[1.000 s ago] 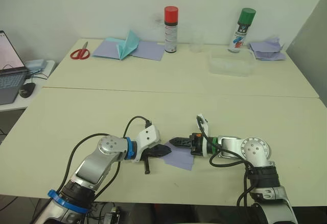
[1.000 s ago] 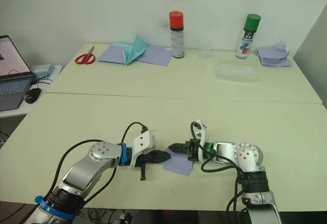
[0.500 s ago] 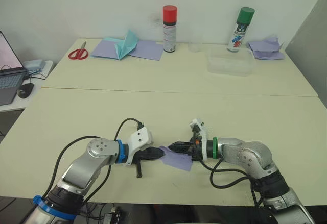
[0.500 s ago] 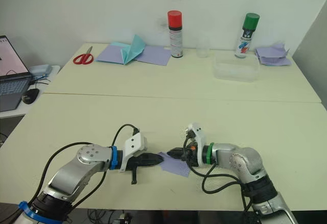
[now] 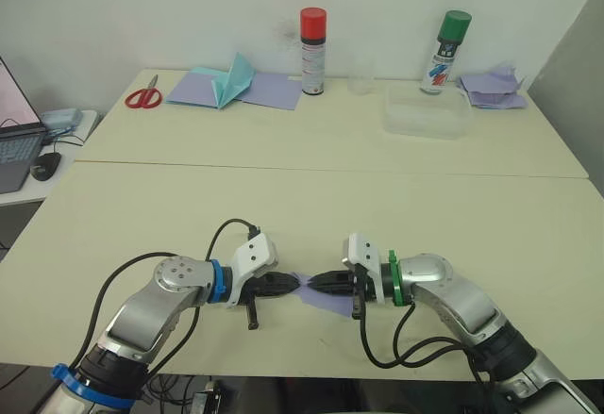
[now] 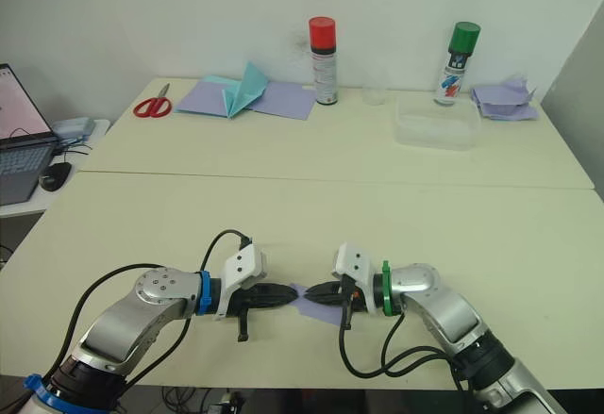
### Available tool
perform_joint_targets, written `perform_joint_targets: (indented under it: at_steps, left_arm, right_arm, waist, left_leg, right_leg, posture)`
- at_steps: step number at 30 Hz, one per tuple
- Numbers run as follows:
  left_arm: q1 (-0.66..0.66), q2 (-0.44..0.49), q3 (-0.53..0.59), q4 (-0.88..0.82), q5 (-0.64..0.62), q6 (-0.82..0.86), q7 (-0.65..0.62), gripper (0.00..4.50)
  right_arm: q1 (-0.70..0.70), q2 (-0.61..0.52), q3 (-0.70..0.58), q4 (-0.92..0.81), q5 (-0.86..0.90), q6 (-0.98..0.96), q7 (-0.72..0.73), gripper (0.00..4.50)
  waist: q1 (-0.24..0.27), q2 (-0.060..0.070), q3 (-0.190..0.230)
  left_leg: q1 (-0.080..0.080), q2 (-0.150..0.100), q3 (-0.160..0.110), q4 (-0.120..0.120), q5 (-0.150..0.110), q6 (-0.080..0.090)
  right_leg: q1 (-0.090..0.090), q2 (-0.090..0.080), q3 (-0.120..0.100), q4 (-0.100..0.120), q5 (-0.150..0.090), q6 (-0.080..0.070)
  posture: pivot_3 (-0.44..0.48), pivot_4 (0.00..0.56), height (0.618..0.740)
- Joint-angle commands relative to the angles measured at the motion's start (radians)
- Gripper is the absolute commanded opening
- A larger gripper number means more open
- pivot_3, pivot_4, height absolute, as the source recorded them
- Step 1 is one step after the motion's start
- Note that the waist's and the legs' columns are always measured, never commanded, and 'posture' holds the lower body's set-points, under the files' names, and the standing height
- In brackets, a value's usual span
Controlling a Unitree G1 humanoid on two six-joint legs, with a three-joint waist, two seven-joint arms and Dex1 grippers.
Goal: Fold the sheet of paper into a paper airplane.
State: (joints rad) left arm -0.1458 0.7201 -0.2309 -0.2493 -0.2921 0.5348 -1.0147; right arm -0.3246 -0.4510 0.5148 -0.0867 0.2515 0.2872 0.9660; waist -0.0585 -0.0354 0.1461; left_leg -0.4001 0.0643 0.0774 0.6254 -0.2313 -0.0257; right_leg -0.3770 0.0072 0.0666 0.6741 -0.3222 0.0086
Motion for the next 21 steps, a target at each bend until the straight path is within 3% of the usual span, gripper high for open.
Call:
perform_joint_targets:
  at_steps: [1, 8, 11, 21]
  left_arm:
    - [0.05, 0.045, -0.026, 0.041, 0.029, 0.069, 0.002, 0.0]
    - [0.024, 0.065, 0.056, -0.03, -0.08, 0.145, -0.012, 0.0]
    - [-0.064, 0.035, 0.107, -0.041, -0.154, 0.205, -0.007, 0.0]
    - [-0.169, -0.029, -0.044, 0.053, -0.065, 0.149, -0.01, 0.0]
  right_arm:
    - [0.0, -0.006, 0.035, 0.04, -0.076, -0.074, 0.033, 0.01]
    - [-0.01, 0.025, 0.028, 0.092, -0.123, -0.057, 0.018, 0.01]
    - [-0.018, 0.029, 0.024, 0.108, -0.135, -0.066, 0.03, 0.01]
    - [-0.01, 0.022, 0.01, 0.092, -0.142, -0.058, 0.051, 0.01]
  waist:
    - [0.0, 0.0, 0.0]
    - [0.0, -0.001, 0.0]
    - [0.002, -0.003, 0.004]
    - [0.001, -0.005, 0.006]
  left_leg:
    - [0.0, 0.0, 0.0, 0.0, 0.0, 0.0]
    - [0.001, 0.0, 0.001, 0.0, 0.0, 0.0]
    - [0.001, 0.0, 0.0, 0.001, 0.0, -0.001]
    - [0.0, 0.0, 0.003, 0.002, 0.001, -0.002]
  right_leg:
    - [0.0, 0.0, 0.0, 0.0, 0.0, 0.0]
    - [0.0, 0.0, 0.0, 0.001, 0.0, 0.0]
    - [0.0, 0.0, 0.0, 0.003, 0.0, -0.001]
    - [-0.002, 0.0, 0.002, 0.005, 0.0, -0.001]
  posture:
    - [0.0, 0.15, 0.74]
    - [0.0, 0.15, 0.74]
    - [0.0, 0.15, 0.74]
    - [0.0, 0.15, 0.74]
